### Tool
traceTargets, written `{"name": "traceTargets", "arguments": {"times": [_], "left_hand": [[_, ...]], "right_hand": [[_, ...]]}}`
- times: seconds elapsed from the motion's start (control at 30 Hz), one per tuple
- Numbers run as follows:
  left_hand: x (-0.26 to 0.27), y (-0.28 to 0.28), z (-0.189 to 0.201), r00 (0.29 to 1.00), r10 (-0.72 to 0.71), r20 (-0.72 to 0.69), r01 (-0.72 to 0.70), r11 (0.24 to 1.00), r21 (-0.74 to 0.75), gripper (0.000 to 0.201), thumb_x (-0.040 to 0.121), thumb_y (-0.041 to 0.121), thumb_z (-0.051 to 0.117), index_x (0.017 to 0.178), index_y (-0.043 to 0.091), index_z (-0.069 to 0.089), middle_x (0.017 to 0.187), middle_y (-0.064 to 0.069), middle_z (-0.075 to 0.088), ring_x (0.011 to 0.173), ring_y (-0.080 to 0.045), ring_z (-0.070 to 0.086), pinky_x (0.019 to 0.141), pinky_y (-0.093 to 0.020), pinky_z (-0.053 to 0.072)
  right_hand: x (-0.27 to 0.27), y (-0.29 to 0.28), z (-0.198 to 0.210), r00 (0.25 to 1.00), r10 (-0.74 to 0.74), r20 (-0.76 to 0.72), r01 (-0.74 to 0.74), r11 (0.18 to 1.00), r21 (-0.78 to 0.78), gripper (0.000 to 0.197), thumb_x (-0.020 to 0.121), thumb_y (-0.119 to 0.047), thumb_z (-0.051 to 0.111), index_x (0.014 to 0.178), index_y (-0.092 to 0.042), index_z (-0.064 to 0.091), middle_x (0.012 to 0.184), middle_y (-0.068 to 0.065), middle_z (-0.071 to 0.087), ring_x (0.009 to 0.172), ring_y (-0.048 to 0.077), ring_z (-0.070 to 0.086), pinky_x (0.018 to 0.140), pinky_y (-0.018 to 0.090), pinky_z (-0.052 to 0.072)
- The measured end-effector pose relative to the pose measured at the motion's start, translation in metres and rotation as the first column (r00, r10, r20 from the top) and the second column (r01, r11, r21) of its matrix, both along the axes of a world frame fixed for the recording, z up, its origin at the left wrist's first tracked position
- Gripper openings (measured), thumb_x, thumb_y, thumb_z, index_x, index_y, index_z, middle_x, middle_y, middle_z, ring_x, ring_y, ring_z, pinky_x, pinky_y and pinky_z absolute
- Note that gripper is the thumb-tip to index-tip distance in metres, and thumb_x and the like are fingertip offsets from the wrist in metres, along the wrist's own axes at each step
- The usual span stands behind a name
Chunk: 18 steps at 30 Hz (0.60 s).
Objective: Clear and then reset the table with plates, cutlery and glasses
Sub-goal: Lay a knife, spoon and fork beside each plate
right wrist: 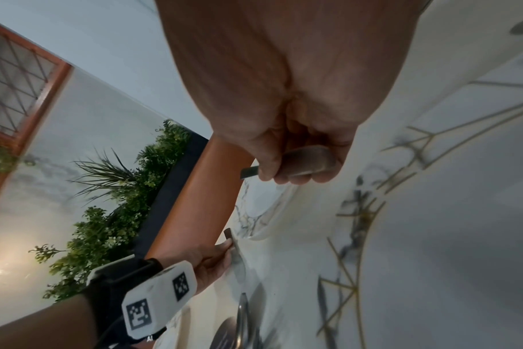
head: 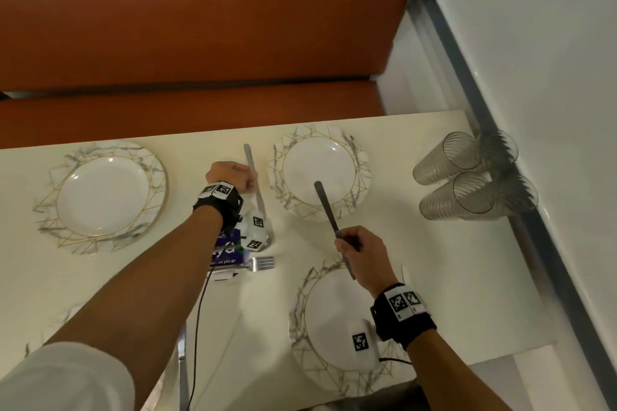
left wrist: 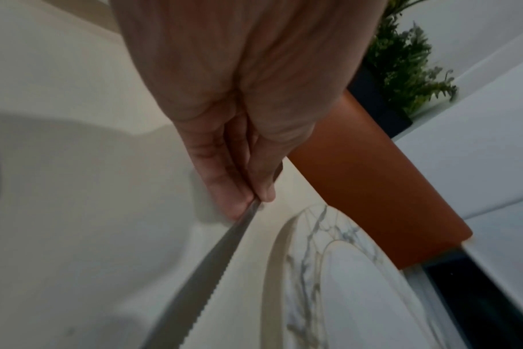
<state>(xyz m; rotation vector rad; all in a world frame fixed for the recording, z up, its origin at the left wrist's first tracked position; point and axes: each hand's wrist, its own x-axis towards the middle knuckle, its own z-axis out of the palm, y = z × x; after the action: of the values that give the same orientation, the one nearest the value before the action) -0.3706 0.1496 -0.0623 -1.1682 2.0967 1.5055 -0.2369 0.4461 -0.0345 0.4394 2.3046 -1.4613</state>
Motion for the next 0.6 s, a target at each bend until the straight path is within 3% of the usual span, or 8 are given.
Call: {"name": "traceTargets", "arguments": {"times": [0.17, 0.23, 0.3, 0.37, 0.47, 0.53, 0.6], "left_hand": [[-0.006, 0.005, -0.006, 0.989, -0.113, -0.093, 0.099, 0.985, -0.141, 0.012, 0.084, 0.005, 0.083, 0.089, 0.0, 0.074, 0.075, -0.01, 0.076, 0.048, -0.008, 0.07, 0.044, -0.014, 0.052], [-0.005, 0.003, -0.009, 0.979, -0.181, -0.091, 0.16, 0.967, -0.2, 0.016, 0.083, 0.014, 0.086, 0.088, 0.004, 0.074, 0.071, -0.006, 0.076, 0.052, -0.01, 0.072, 0.048, -0.016, 0.054], [-0.001, 0.001, -0.009, 0.969, -0.234, -0.084, 0.204, 0.941, -0.271, 0.024, 0.083, 0.03, 0.086, 0.09, 0.011, 0.072, 0.081, -0.004, 0.076, 0.069, -0.02, 0.075, 0.064, -0.027, 0.061], [0.006, -0.001, -0.011, 0.923, -0.377, -0.082, 0.302, 0.837, -0.456, 0.031, 0.087, 0.041, 0.079, 0.102, 0.016, 0.068, 0.106, -0.005, 0.068, 0.094, -0.026, 0.067, 0.082, -0.039, 0.059], [0.02, -0.003, -0.015, 0.748, -0.662, -0.056, 0.456, 0.573, -0.681, 0.049, 0.089, 0.035, 0.074, 0.131, 0.015, 0.06, 0.138, -0.009, 0.053, 0.126, -0.032, 0.05, 0.1, -0.049, 0.049], [0.027, -0.005, -0.018, 0.63, -0.777, 0.01, 0.551, 0.437, -0.711, 0.063, 0.087, 0.035, 0.075, 0.142, 0.014, 0.054, 0.152, -0.008, 0.047, 0.138, -0.033, 0.042, 0.106, -0.053, 0.044], [0.031, -0.007, -0.021, 0.561, -0.821, 0.105, 0.636, 0.346, -0.689, 0.068, 0.089, 0.036, 0.074, 0.148, 0.013, 0.049, 0.16, -0.004, 0.04, 0.145, -0.029, 0.035, 0.111, -0.052, 0.04]], "right_hand": [[-0.003, 0.009, -0.003, 1.0, -0.016, 0.02, 0.016, 1.0, 0.021, 0.008, 0.09, -0.013, 0.069, 0.096, -0.018, 0.069, 0.071, -0.005, 0.068, 0.053, 0.004, 0.056, 0.052, 0.02, 0.045], [-0.003, 0.009, -0.003, 1.0, -0.017, 0.022, 0.016, 1.0, 0.017, 0.007, 0.09, -0.014, 0.069, 0.096, -0.018, 0.069, 0.071, -0.005, 0.069, 0.052, 0.003, 0.057, 0.051, 0.019, 0.045], [-0.004, 0.008, -0.003, 1.0, -0.013, 0.016, 0.013, 0.999, 0.031, 0.008, 0.09, -0.014, 0.07, 0.096, -0.019, 0.069, 0.075, -0.005, 0.071, 0.057, 0.004, 0.061, 0.055, 0.018, 0.048], [-0.005, 0.006, -0.002, 1.0, -0.009, 0.01, 0.009, 0.999, 0.033, 0.008, 0.091, -0.013, 0.07, 0.096, -0.019, 0.069, 0.08, -0.004, 0.073, 0.064, 0.005, 0.065, 0.06, 0.015, 0.051], [-0.005, 0.003, -0.002, 1.0, -0.006, 0.008, 0.006, 1.0, 0.019, 0.007, 0.091, -0.011, 0.069, 0.097, -0.016, 0.069, 0.08, -0.002, 0.073, 0.061, 0.002, 0.063, 0.06, 0.014, 0.052], [-0.005, 0.001, -0.002, 1.0, -0.004, 0.008, 0.004, 1.0, 0.008, 0.007, 0.092, -0.011, 0.069, 0.096, -0.016, 0.068, 0.079, 0.0, 0.073, 0.059, 0.004, 0.062, 0.059, 0.017, 0.052], [-0.005, -0.001, -0.003, 1.0, -0.002, 0.008, 0.002, 1.0, 0.002, 0.007, 0.092, -0.011, 0.069, 0.096, -0.017, 0.068, 0.078, 0.001, 0.073, 0.06, 0.007, 0.062, 0.059, 0.02, 0.054]]}}
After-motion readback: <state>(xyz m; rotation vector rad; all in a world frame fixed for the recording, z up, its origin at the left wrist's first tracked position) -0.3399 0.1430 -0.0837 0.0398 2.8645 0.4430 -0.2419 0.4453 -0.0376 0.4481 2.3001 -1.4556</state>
